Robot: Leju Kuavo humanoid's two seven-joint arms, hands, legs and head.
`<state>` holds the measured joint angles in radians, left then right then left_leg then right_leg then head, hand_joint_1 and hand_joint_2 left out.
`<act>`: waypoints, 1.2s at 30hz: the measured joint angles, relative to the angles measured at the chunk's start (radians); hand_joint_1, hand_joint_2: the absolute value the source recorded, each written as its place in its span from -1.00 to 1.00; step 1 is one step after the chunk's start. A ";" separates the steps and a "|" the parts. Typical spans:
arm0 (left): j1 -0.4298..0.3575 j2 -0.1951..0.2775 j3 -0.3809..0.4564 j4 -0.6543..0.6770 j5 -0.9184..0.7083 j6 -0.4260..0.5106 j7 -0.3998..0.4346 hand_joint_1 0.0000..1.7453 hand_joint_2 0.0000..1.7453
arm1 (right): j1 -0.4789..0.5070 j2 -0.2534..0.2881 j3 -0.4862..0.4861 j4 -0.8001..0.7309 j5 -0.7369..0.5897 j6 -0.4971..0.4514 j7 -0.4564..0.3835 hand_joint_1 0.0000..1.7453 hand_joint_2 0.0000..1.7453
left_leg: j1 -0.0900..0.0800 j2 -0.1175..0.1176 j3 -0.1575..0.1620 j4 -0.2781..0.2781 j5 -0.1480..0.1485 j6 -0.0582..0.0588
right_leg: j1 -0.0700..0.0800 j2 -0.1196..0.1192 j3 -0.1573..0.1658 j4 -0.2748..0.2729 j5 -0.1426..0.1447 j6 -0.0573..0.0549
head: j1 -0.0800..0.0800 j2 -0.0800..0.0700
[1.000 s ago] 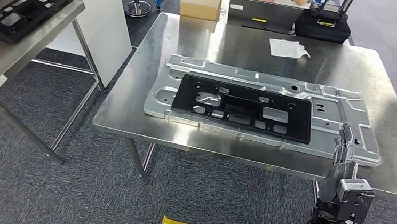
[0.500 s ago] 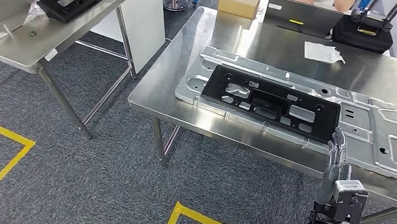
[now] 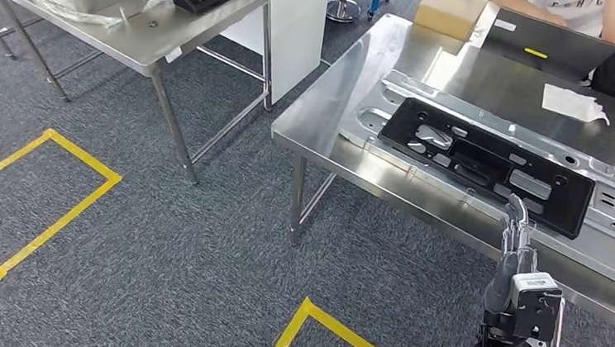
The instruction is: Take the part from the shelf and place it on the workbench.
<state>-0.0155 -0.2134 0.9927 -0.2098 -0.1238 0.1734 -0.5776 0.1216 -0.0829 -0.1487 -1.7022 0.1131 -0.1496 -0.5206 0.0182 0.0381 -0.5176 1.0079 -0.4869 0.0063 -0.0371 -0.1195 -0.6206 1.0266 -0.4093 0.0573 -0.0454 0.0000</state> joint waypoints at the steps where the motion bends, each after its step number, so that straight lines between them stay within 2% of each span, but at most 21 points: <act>1: -0.001 0.002 0.003 0.000 0.000 -0.004 0.002 -1.00 -1.00 | 0.000 -0.001 0.001 0.002 0.003 0.000 0.003 -1.00 -1.00 | 0.000 -0.008 -0.013 -0.003 0.015 0.010 | -0.002 0.028 -0.010 0.027 -0.037 0.003 | 0.000 0.000; 3: -0.003 0.006 0.007 0.000 0.000 -0.014 0.008 -1.00 -1.00 | 0.001 -0.002 0.003 0.005 0.012 -0.002 0.006 -1.00 -1.00 | -0.004 -0.026 -0.047 -0.003 0.044 0.023 | 0.001 0.091 -0.042 0.136 -0.149 0.001 | 0.000 0.000; 4: -0.004 0.008 0.008 0.000 0.000 -0.018 0.013 -1.00 -1.00 | 0.001 -0.002 0.005 0.007 0.020 -0.004 0.006 -1.00 -1.00 | -0.008 -0.038 -0.065 -0.003 0.059 0.026 | 0.006 0.107 -0.054 0.201 -0.191 -0.004 | 0.000 0.000; 6: -0.005 0.013 0.011 0.000 0.001 -0.024 0.023 -1.00 -1.00 | 0.000 -0.001 0.013 0.009 0.038 -0.013 0.006 -1.00 -1.00 | -0.016 -0.064 -0.102 -0.001 0.087 0.029 | 0.017 0.117 -0.044 0.267 -0.207 -0.017 | 0.000 0.000; 7: -0.006 0.016 0.012 0.000 0.001 -0.024 0.028 -1.00 -1.00 | -0.001 0.000 0.020 0.010 0.047 -0.018 0.006 -1.00 -1.00 | -0.020 -0.078 -0.119 0.001 0.101 0.029 | 0.023 0.121 -0.012 0.248 -0.183 -0.026 | 0.000 0.000; 9: -0.011 0.020 0.014 0.000 0.004 -0.021 0.035 -1.00 -1.00 | -0.011 0.003 0.036 0.011 0.063 -0.024 0.006 -1.00 -1.00 | -0.023 -0.103 -0.144 0.003 0.126 0.027 | 0.037 0.154 0.091 0.122 -0.142 -0.052 | 0.000 0.000; 10: -0.015 0.021 0.016 0.000 0.007 -0.018 0.038 -1.00 -1.00 | -0.019 0.005 0.046 0.012 0.072 -0.025 0.006 -1.00 -1.00 | -0.025 -0.114 -0.154 0.003 0.139 0.025 | 0.041 0.178 0.142 0.045 -0.140 -0.064 | 0.000 0.000; 12: -0.023 0.024 0.022 0.000 0.012 -0.007 0.042 -1.00 -1.00 | -0.040 0.009 0.067 0.019 0.088 -0.027 0.007 -1.00 -1.00 | -0.023 -0.136 -0.165 -0.003 0.165 0.014 | 0.049 0.205 0.191 -0.043 -0.155 -0.077 | 0.000 0.000; 14: -0.025 0.028 0.030 0.000 0.016 0.014 0.044 -1.00 -1.00 | -0.062 0.018 0.093 0.037 0.105 -0.019 0.009 -1.00 -1.00 | -0.022 -0.155 -0.170 -0.016 0.189 0.001 | 0.050 0.183 0.185 -0.058 -0.139 -0.081 | 0.000 0.000; 15: -0.025 0.030 0.034 0.000 0.017 0.025 0.045 -1.00 -1.00 | -0.075 0.024 0.109 0.051 0.116 -0.013 0.011 -1.00 -1.00 | -0.022 -0.147 -0.177 -0.012 0.180 -0.003 | 0.047 0.171 0.178 -0.063 -0.124 -0.086 | 0.000 0.000; 17: -0.027 0.031 0.040 0.000 0.018 0.048 0.046 -1.00 -1.00 | -0.102 0.038 0.149 0.090 0.146 -0.005 0.015 -1.00 -1.00 | -0.020 -0.102 -0.202 0.054 0.097 -0.010 | 0.040 0.144 0.155 -0.072 -0.092 -0.091 | 0.000 0.000; 19: -0.031 0.031 0.043 0.000 0.017 0.077 0.047 -1.00 -1.00 | -0.121 0.051 0.188 0.136 0.176 -0.002 0.022 -1.00 -1.00 | -0.014 -0.062 -0.231 0.182 -0.012 -0.025 | 0.042 0.114 0.126 -0.070 -0.068 -0.091 | -0.001 0.000; 21: -0.037 0.031 0.046 0.000 0.013 0.120 0.047 -1.00 -1.00 | -0.146 0.072 0.227 0.206 0.204 0.001 0.025 -1.00 -1.00 | -0.002 -0.050 -0.236 0.288 -0.030 -0.042 | 0.042 0.081 0.091 -0.062 -0.047 -0.086 | -0.001 0.000; 23: -0.041 0.029 0.049 0.000 0.005 0.167 0.045 -1.00 -1.00 | -0.184 0.102 0.275 0.306 0.237 -0.010 0.021 -1.00 -1.00 | 0.012 -0.039 -0.183 0.280 0.022 -0.057 | 0.040 0.052 0.054 -0.048 -0.030 -0.077 | -0.001 0.000; 25: -0.050 0.023 0.050 -0.001 -0.009 0.210 0.045 -1.00 -1.00 | -0.226 0.137 0.333 0.434 0.265 -0.026 0.012 -1.00 -1.00 | 0.019 0.003 -0.066 0.147 0.017 -0.068 | 0.042 0.029 0.021 -0.024 -0.022 -0.065 | -0.001 0.000; 27: -0.060 0.017 0.050 -0.001 -0.026 0.246 0.047 -1.00 -1.00 | -0.265 0.170 0.386 0.585 0.279 -0.032 0.008 -1.00 -1.00 | 0.015 0.033 0.011 0.034 -0.032 -0.052 | 0.046 0.008 0.005 -0.004 -0.022 -0.053 | 0.000 0.000; 30: -0.058 0.015 0.050 -0.002 -0.044 0.269 0.056 -1.00 -1.00 | -0.305 0.220 0.456 0.846 0.339 -0.076 0.063 -1.00 -1.00 | 0.006 0.010 0.006 0.007 -0.033 -0.009 | 0.038 -0.012 0.001 0.006 -0.027 -0.036 | 0.000 0.000; 31: -0.055 0.015 0.050 -0.002 -0.047 0.271 0.060 -1.00 -1.00 | -0.308 0.231 0.480 0.923 0.364 -0.101 0.087 -1.00 -1.00 | 0.005 0.000 -0.001 0.006 -0.024 0.000 | 0.034 0.006 -0.008 0.025 -0.047 -0.030 | 0.000 0.000; 33: -0.052 0.017 0.050 -0.002 -0.052 0.272 0.064 -1.00 -1.00 | -0.305 0.244 0.519 1.047 0.393 -0.138 0.106 -1.00 -1.00 | 0.003 -0.020 -0.020 0.005 -0.004 0.013 | 0.028 0.071 -0.047 0.124 -0.128 -0.023 | 0.000 0.000; 35: -0.049 0.019 0.050 -0.002 -0.054 0.273 0.065 -1.00 -1.00 | -0.305 0.251 0.541 1.139 0.398 -0.150 0.108 -1.00 -1.00 | -0.004 -0.046 -0.042 0.006 0.013 0.019 | 0.030 0.109 -0.095 0.254 -0.201 -0.028 | 0.000 0.000; 36: -0.047 0.020 0.050 -0.002 -0.055 0.273 0.065 -1.00 -1.00 | -0.307 0.253 0.549 1.177 0.398 -0.151 0.110 -1.00 -1.00 | -0.008 -0.060 -0.051 0.006 0.019 0.021 | 0.032 0.116 -0.101 0.285 -0.212 -0.033 | 0.000 0.000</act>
<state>-0.0621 -0.1937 1.0430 -0.2117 -0.1784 0.4467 -0.5123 -0.1854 0.1702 0.4000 -0.5255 0.5115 -0.3005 -0.4103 0.0101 -0.0217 -0.5683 1.0143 -0.4675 0.0269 -0.0052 -0.0036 -0.7212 1.3118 -0.6210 0.0241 -0.0450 0.0000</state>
